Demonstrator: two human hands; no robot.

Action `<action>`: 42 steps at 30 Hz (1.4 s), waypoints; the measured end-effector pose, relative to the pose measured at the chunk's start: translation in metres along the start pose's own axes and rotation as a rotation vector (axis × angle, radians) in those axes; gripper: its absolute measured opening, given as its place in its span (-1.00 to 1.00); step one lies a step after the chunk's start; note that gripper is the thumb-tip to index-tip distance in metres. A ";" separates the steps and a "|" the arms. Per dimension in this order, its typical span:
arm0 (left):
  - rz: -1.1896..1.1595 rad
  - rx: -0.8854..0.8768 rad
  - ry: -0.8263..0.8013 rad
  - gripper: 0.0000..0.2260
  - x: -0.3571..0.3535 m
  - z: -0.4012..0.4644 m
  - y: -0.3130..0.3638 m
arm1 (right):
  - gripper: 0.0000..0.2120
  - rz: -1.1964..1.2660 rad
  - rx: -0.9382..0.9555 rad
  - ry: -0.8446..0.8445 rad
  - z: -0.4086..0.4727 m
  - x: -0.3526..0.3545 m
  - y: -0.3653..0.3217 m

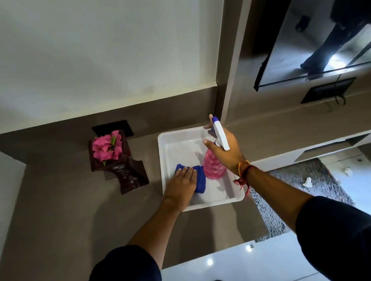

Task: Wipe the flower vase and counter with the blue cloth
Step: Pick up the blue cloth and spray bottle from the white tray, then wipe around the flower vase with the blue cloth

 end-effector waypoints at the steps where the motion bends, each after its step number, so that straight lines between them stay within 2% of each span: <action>1: -0.008 -0.004 0.023 -0.42 0.003 0.000 0.001 | -0.63 0.005 0.010 0.017 0.000 -0.002 -0.002; 5: -0.021 0.059 0.194 -0.55 0.035 -0.012 -0.009 | -0.63 -0.027 0.022 0.133 -0.004 -0.001 -0.017; 8: -0.153 0.099 0.240 -0.57 0.054 -0.032 -0.026 | -0.71 -0.100 0.093 0.213 -0.014 0.000 -0.047; 14: -0.195 0.196 0.387 -0.64 0.102 -0.117 -0.060 | -0.79 -0.296 0.231 0.191 -0.063 -0.049 -0.124; 18: -0.272 0.376 0.340 -0.69 0.100 -0.188 -0.087 | -0.80 -0.427 0.127 0.177 -0.106 -0.109 -0.139; 22: -0.453 0.585 0.229 -0.75 0.076 -0.246 -0.111 | -0.79 -0.480 -0.027 0.069 -0.142 -0.170 -0.114; 24: -0.567 0.625 0.221 -0.80 0.064 -0.266 -0.116 | -0.85 -0.463 -0.118 0.004 -0.156 -0.191 -0.097; 27: -0.623 0.639 0.230 -0.85 0.048 -0.287 -0.115 | -0.97 -0.454 -0.161 -0.062 -0.169 -0.212 -0.080; 32: -0.630 0.641 0.215 -0.82 0.037 -0.298 -0.115 | -0.85 -0.481 -0.168 -0.035 -0.166 -0.216 -0.072; 36: -0.618 0.641 0.226 -0.81 0.040 -0.294 -0.117 | -0.88 -0.497 -0.169 -0.035 -0.163 -0.214 -0.072; 42: -0.518 0.547 0.226 -0.77 0.061 -0.264 -0.110 | -0.80 -0.396 -0.157 0.052 -0.144 -0.167 -0.088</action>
Point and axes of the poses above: each hand's wrist, its own z-axis towards the middle knuckle, its own x-axis out of the back of the hand, y = z × x, the point moved 9 cm from there along z, towards the middle knuckle, and after that the axes turned 9 degrees about -x, right-handed, at the moved point
